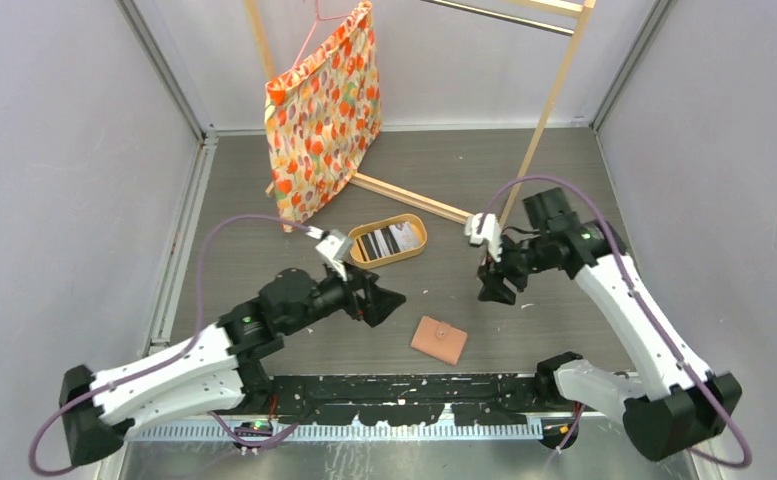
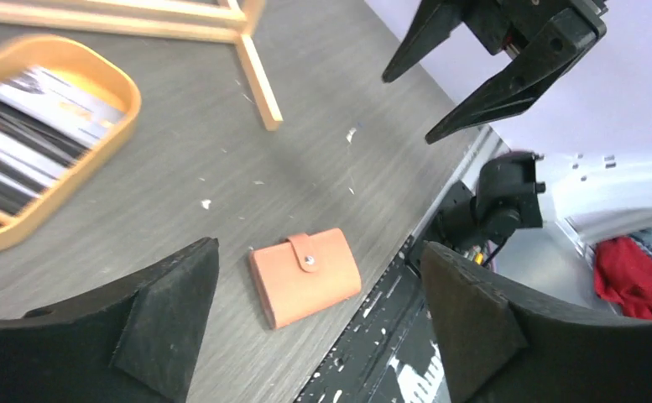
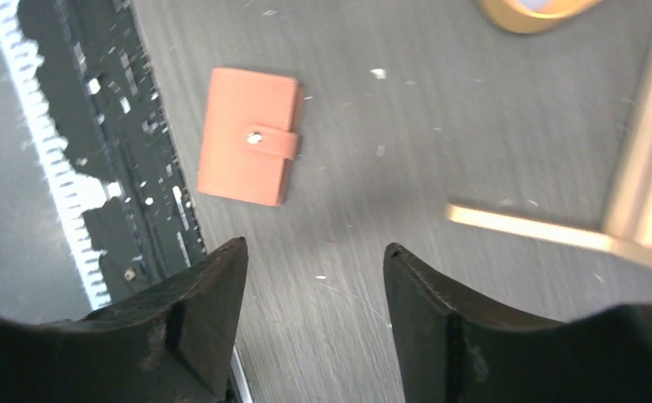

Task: Put the credit cards into the card holder
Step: Reset both arms

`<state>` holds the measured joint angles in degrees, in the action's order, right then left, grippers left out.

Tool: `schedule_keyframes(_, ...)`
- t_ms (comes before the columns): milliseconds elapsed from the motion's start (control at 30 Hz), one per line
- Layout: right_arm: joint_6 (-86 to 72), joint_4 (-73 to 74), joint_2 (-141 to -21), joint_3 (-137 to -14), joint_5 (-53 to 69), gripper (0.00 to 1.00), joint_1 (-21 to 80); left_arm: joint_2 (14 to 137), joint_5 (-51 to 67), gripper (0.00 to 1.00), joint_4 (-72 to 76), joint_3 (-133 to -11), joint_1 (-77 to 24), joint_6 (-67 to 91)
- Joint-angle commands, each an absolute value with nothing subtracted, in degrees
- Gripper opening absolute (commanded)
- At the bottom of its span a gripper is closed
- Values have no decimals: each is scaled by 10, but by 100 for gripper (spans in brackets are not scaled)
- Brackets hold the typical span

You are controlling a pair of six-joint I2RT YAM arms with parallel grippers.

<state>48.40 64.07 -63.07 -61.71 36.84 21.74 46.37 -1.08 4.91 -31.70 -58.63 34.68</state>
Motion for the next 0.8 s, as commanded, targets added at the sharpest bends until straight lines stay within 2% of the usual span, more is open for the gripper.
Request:
schedule_keyframes(0,425,637,-584,-665,385,69,137,371,-93,99,-142,-363,-580,231)
schedule_keyframes(67,389,642,-570,-692,378,75,103,355,-103,100,-198,-415,-580,209)
schedule_keyframes(100,373,643,-563,-706,374,90,84,354,-109,100,-226,-442,-579,196)
schedule_keyframes(133,355,645,-556,-724,366,99,67,357,-115,100,-259,-474,-579,185)
schedule_keyframes(367,90,585,-528,-853,121,100,38,390,-148,100,-383,-642,-579,144)
schedule_keyframes(533,48,609,-524,-943,136,100,36,418,-208,100,-449,-730,-579,153)
schedule_keyframes(767,3,590,-528,-978,102,100,33,430,-264,100,-483,-801,-579,133)
